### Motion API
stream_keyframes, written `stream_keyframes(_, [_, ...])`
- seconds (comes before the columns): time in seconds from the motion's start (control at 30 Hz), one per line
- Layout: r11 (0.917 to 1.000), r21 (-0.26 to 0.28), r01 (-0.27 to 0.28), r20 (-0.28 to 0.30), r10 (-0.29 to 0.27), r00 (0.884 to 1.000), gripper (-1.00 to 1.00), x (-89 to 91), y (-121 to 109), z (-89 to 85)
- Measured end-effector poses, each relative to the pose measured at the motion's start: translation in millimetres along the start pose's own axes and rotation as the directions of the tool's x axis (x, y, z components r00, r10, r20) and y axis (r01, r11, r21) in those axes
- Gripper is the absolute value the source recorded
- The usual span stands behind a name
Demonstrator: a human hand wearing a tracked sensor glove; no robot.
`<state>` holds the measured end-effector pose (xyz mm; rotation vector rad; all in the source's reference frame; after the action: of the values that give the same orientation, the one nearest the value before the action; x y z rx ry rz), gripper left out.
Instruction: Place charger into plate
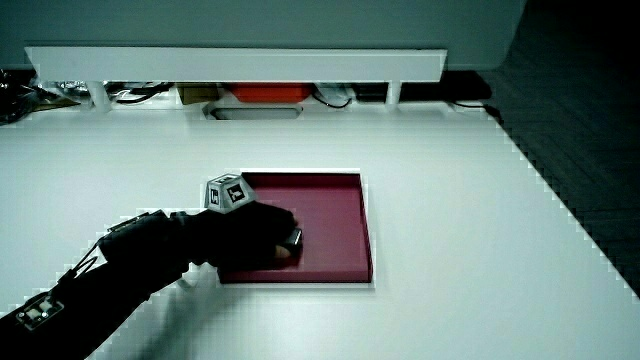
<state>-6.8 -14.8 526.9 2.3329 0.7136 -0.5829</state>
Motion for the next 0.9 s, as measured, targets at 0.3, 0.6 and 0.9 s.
stream_keyframes(0.3, [0.9996, 0.027, -0.005, 0.018, 0.005, 1.000, -0.47, -3.2, -3, 3.0])
stream_keyframes(0.6, [0.9860, 0.163, 0.036, 0.091, -0.052, 0.994, -0.95, -17.6, -32, 40.3])
stream_keyframes(0.9, [0.9776, 0.206, 0.044, 0.180, -0.082, 0.980, -1.00, -41.5, -69, 88.4])
